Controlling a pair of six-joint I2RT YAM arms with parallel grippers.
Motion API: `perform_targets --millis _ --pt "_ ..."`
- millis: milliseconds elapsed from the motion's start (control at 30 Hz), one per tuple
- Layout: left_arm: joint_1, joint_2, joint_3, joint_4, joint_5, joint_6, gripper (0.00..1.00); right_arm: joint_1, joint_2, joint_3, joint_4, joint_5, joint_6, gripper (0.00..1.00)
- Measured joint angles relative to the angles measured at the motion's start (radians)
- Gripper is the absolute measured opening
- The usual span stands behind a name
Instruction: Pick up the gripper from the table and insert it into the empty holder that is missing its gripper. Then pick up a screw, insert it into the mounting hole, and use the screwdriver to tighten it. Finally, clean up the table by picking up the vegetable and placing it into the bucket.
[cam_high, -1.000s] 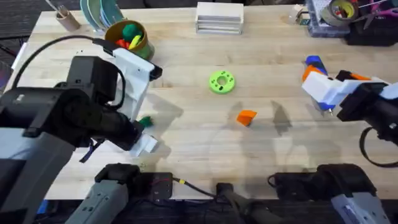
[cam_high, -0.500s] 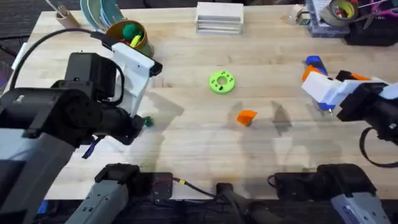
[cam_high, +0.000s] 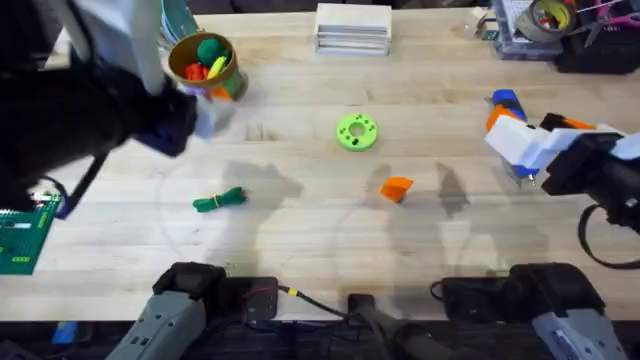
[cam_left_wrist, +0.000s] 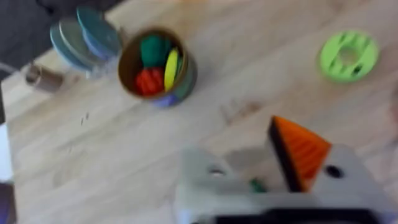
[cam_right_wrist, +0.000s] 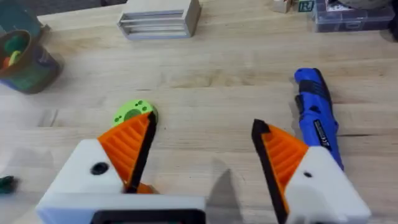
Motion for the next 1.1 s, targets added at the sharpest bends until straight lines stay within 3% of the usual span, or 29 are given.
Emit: perform_targets --millis 67,100,267,300,333,600,867,967,1100 --pt "-0.001 0.0 0.024 0.047 0.051 -0.041 0.144 0.0 0.0 0.0 0.0 0.0 0.0 0.992" --pt "-0.002 -0.003 0.029 0.079 0.075 -0.059 0.064 0.0 0.0 0.0 0.0 0.0 0.0 0.992" --pt "-0.002 -0.006 0.032 0.209 0.161 -0.167 0.844 0.0 0.0 0.0 0.0 0.0 0.0 0.992" --pt "-0.002 -0.005 0.032 0.225 0.172 -0.184 0.947 0.0 0.0 0.0 0.0 0.0 0.0 0.992" --pt "-0.002 -0.005 0.032 0.236 0.183 -0.193 0.981 0.0 0.0 0.0 0.0 0.0 0.0 0.992" --pt "-0.002 -0.005 0.033 0.217 0.277 -0.228 0.993 0.0 0.0 0.0 0.0 0.0 0.0 0.99" --pt "-0.002 -0.005 0.034 -0.061 0.303 -0.236 0.993 0.0 0.0 0.0 0.0 0.0 0.0 0.991" --pt "-0.002 -0.005 0.034 -0.042 0.309 -0.239 0.993 0.0 0.0 0.0 0.0 0.0 0.0 0.991" --pt "-0.002 -0.004 0.034 0.072 0.312 -0.24 0.993 0.0 0.0 0.0 0.0 0.0 0.0 0.992"
